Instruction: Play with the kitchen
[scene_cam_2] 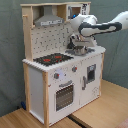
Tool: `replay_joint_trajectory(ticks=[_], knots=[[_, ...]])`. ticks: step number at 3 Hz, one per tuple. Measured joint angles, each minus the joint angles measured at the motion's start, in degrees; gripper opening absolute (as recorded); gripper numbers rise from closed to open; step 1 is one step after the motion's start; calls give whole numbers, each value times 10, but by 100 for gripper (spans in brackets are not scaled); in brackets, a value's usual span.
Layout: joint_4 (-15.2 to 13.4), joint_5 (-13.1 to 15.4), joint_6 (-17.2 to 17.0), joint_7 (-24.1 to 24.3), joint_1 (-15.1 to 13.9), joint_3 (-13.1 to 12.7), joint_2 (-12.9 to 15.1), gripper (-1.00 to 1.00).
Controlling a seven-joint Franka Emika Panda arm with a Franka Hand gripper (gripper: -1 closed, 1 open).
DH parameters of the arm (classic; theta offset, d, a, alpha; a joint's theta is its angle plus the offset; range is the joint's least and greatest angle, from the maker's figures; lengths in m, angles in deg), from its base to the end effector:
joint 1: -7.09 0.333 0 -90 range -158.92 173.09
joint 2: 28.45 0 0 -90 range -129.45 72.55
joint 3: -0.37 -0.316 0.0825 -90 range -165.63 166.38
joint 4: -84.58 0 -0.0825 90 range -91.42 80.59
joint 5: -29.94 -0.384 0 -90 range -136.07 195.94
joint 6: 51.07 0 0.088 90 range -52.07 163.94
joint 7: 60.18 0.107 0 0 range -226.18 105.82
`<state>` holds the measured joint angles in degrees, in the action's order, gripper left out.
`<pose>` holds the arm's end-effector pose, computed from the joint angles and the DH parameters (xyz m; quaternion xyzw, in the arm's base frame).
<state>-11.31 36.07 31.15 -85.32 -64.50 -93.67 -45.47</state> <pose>0.4763 0.2561 0.5500 0.8961 0.3756 -0.1324 0.1962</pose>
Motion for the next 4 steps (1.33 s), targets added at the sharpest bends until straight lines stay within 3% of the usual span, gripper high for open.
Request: replay_joint_trajectory(ticks=[2,4], knots=[[-17,31,7,8,76,94,22,-100],[-82,34,106,8,77,126,21,-100]])
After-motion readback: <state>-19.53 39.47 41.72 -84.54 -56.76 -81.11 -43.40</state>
